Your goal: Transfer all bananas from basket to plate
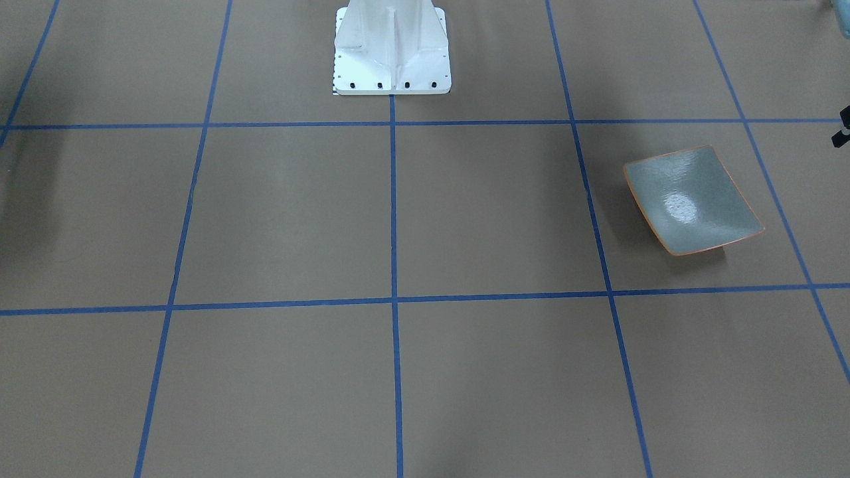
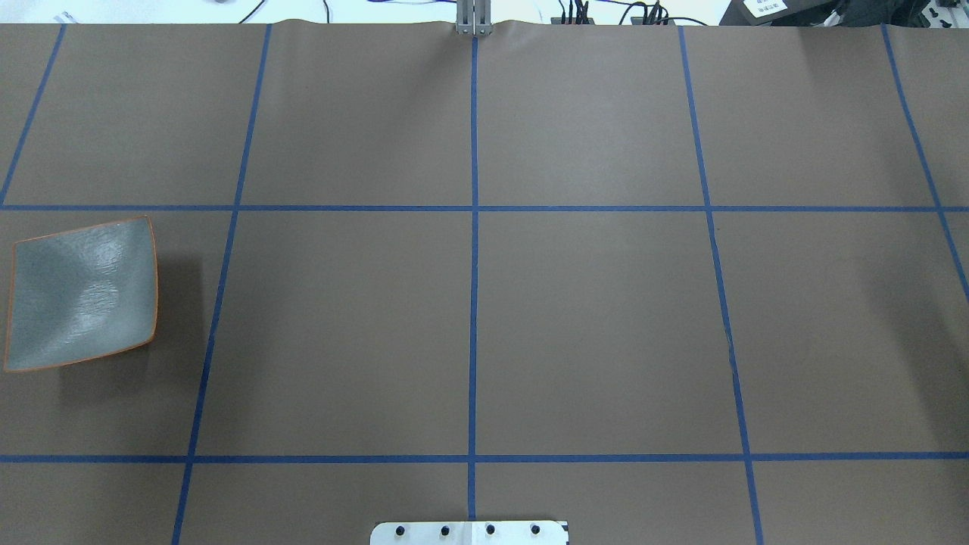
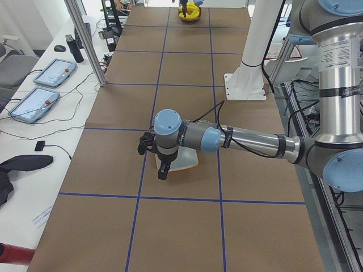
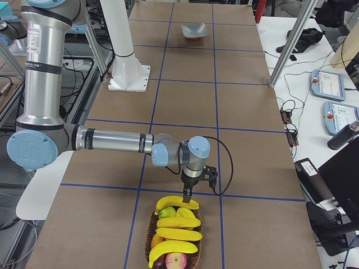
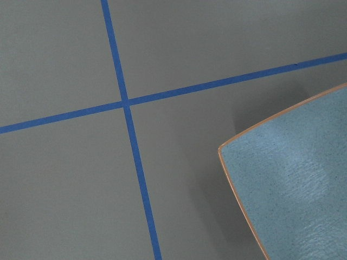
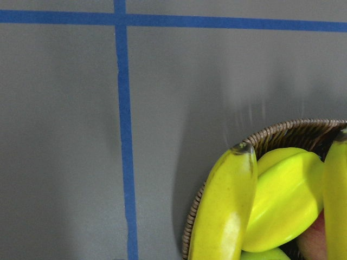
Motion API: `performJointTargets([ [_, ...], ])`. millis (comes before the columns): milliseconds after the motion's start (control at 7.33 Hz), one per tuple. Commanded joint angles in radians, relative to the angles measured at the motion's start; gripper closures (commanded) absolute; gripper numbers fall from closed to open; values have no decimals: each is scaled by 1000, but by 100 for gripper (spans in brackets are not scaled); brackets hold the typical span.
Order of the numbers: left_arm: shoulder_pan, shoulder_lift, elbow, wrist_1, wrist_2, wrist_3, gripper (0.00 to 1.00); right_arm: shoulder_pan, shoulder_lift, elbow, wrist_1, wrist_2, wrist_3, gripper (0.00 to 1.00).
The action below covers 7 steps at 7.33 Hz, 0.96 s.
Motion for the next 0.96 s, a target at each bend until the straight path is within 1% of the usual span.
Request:
performJointTargets([
  [0,0,0,-3,0,0,0,1,-6,-10,-26,7,1,-5,10],
  [273,0,0,-3,0,0,0,1,-7,-10,-22,5,13,-2,11],
  [410,-2,2,-4,0,0,0,1,-9,-10,-25,5,39,-1,11],
  [546,-2,2,-4,0,0,0,1,-10,-17,-26,5,46,-5,11],
  [819,-2,2,-6,0,0,0,1,-15,-44,-25,13,47,-14,12],
])
